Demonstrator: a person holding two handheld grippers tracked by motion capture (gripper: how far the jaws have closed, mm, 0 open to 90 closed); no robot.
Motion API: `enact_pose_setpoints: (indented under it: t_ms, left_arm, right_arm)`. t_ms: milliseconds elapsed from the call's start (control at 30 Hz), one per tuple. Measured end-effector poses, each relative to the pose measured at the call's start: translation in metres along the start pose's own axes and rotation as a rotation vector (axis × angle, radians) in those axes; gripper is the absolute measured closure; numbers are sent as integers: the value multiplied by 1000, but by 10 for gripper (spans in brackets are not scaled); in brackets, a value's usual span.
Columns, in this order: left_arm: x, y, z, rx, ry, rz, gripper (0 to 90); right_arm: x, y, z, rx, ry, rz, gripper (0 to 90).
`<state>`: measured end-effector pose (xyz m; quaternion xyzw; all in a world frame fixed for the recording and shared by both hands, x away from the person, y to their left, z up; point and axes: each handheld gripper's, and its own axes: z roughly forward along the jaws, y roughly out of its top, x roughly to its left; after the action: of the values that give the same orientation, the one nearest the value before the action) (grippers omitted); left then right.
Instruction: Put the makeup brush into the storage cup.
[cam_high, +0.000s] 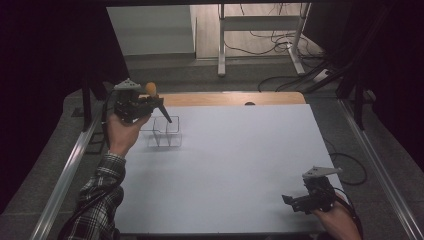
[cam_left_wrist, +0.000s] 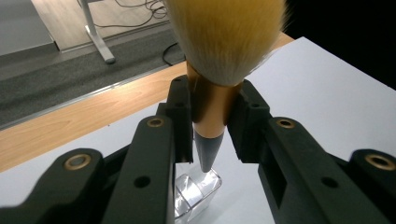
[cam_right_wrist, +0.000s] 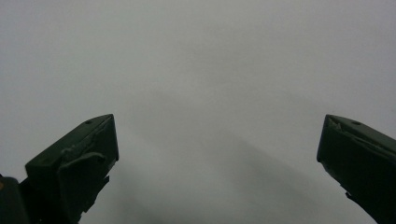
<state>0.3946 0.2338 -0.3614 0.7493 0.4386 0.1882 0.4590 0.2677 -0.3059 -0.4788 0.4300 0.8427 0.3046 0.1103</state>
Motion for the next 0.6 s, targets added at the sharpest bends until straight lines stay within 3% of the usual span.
enact_pose_setpoints:
  t_ms: [600]
  left_arm:
    - [4, -6, 20, 27, 16, -3, 720]
  right_arm:
    - [0, 0, 0, -8, 1, -2, 0]
